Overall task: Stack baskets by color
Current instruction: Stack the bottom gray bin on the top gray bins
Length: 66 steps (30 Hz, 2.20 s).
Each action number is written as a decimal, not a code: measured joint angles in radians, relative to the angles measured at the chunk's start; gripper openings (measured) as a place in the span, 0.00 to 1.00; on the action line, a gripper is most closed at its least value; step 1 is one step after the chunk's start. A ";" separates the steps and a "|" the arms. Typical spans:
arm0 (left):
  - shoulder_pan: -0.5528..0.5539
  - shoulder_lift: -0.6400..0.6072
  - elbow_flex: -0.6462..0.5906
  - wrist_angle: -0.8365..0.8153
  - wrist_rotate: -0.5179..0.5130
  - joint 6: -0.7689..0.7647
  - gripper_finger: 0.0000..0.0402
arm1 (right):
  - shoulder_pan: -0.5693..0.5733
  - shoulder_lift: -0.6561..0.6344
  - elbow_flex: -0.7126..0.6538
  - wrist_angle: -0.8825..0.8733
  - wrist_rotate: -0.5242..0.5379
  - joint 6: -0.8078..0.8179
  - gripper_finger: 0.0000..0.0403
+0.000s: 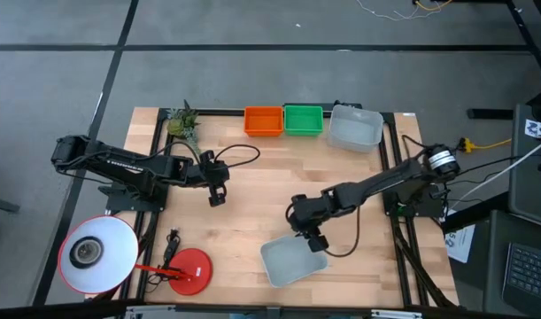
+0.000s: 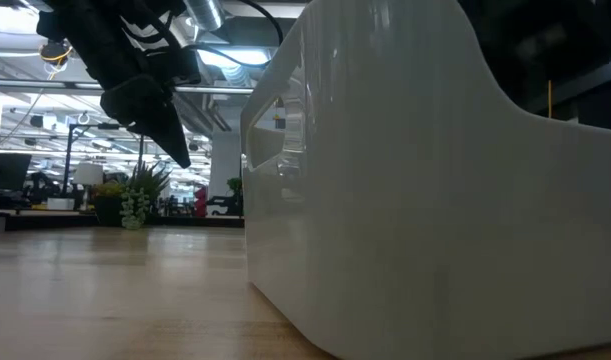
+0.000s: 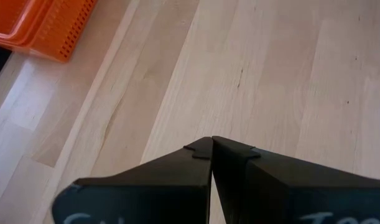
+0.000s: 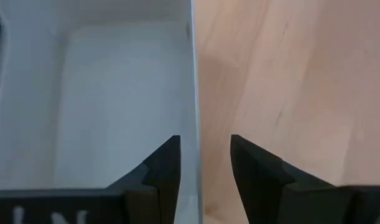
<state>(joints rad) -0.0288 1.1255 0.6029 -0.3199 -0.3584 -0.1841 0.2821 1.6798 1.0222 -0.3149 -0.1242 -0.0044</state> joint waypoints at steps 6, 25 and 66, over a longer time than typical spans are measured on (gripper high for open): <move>0.000 0.000 0.000 0.000 0.000 0.002 0.00 | 0.000 0.080 0.000 0.004 0.028 0.055 0.30; 0.000 0.000 0.000 -0.001 -0.028 0.011 0.00 | -0.132 -0.243 0.202 -0.793 0.536 -0.172 0.00; 0.000 0.000 0.000 -0.001 -0.046 0.012 0.00 | -1.111 -0.336 0.213 -0.704 0.635 -0.635 0.02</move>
<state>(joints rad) -0.0284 1.1255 0.6033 -0.3206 -0.4042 -0.1719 -0.8286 1.3434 1.2354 -1.0194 0.5112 -0.6396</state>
